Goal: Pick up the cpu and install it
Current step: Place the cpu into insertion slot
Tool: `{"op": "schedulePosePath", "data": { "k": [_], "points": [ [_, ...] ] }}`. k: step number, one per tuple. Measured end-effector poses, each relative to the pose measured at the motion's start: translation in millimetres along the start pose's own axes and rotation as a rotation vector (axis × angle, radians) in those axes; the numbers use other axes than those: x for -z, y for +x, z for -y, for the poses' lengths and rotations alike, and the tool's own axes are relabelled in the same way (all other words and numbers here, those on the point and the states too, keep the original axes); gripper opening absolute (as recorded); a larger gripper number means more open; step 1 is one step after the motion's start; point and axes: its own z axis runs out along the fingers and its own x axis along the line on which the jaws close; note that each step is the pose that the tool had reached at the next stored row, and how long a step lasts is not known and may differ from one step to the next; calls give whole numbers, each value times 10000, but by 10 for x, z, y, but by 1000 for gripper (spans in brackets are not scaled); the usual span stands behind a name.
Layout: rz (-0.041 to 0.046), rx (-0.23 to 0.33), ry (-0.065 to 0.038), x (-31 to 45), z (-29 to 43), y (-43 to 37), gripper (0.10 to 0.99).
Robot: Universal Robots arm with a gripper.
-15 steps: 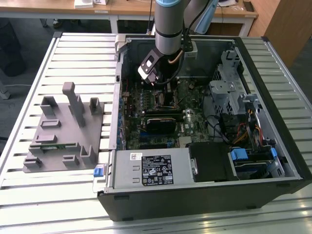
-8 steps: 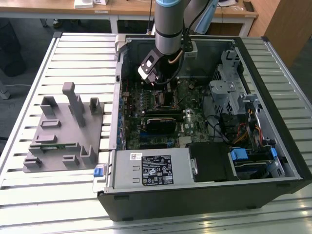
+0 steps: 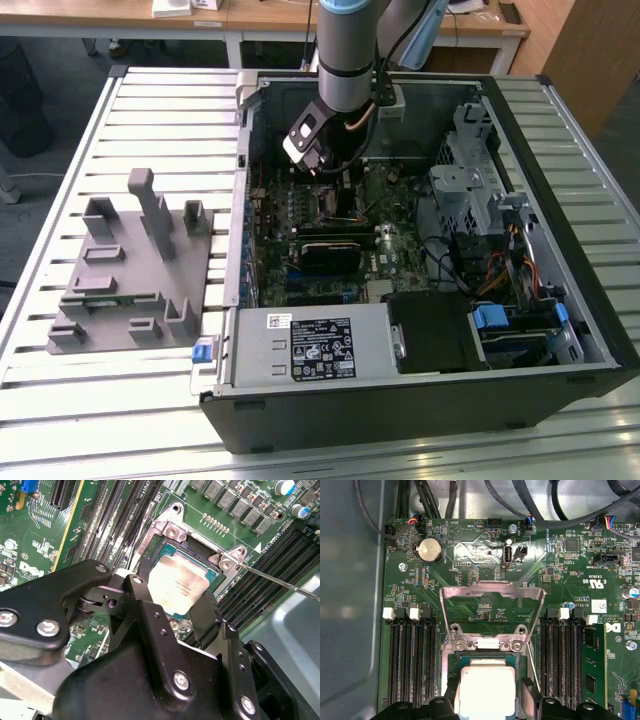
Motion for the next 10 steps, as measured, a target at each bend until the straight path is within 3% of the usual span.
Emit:
{"op": "schedulePosePath", "data": {
  "k": [10],
  "points": [
    [14, 0, 0, -17, 1, -2, 596]
  ]
}}
